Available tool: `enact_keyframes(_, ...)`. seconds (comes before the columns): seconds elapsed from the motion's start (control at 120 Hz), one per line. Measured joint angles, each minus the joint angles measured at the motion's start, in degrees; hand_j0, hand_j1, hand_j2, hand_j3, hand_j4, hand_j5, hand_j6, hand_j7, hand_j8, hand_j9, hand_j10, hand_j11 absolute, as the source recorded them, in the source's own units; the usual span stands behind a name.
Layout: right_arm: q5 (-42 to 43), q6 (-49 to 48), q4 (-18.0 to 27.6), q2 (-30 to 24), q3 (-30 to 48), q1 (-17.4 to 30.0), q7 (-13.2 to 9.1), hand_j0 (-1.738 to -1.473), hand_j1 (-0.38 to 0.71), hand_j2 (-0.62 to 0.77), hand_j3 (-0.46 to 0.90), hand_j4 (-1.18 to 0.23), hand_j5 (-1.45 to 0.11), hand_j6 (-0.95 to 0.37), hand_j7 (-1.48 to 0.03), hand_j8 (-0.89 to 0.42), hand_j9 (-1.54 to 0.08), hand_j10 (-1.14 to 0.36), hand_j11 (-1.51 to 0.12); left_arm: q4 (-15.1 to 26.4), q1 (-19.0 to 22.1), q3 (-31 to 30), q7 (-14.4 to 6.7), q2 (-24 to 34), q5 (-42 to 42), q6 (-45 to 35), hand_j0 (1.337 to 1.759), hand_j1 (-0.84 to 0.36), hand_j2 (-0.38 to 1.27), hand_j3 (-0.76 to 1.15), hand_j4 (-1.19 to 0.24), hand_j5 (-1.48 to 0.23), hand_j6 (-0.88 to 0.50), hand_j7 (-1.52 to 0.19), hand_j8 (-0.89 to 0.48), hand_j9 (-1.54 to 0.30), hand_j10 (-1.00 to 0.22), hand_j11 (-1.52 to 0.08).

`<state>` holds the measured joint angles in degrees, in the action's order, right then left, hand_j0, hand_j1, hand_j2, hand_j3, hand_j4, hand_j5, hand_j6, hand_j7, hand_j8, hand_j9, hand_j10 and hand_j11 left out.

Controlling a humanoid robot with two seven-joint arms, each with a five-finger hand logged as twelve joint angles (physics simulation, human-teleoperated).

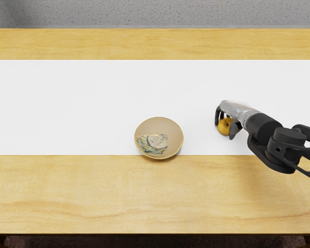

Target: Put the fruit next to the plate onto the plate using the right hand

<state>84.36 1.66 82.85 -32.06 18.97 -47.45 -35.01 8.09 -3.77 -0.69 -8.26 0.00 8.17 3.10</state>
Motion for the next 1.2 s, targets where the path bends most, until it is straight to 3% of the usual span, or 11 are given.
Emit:
enact_keyframes(0.633,-5.5,-0.9,2.2,2.9,1.1,-6.8,0.0,-1.65,0.35,0.48,0.0,-0.81,-1.15,-0.38,-1.09,-0.35,-1.13,-0.65,-1.15,0.0,0.0,0.0,0.0,0.0,0.0,0.0,1.658,0.33,0.0,0.0,-0.02,-0.03,-0.02,-0.03,-0.02,-0.03,-0.02,-0.03)
enact_keyframes(0.967,-5.9,-1.0,3.0,9.6,1.0,-8.6,0.0,-1.648,0.39,0.56,0.0,-0.8,-1.18,-0.37,-1.09,-0.33,-1.13,-0.66,-1.15,0.0,0.0,0.0,0.0,0.0,0.0,0.0,1.658,0.33,0.0,0.0,-0.02,-0.03,-0.02,-0.03,-0.02,-0.03,-0.02,-0.03)
enact_keyframes(1.2,-5.8,-0.8,3.0,12.6,0.6,-8.1,0.0,-1.65,0.34,0.47,0.0,-0.8,-1.16,-0.4,-1.09,-0.35,-1.13,-0.69,-1.16,0.0,0.0,0.0,0.0,0.0,0.0,0.0,1.658,0.33,0.0,0.0,-0.02,-0.03,-0.02,-0.03,-0.02,-0.03,-0.02,-0.03)
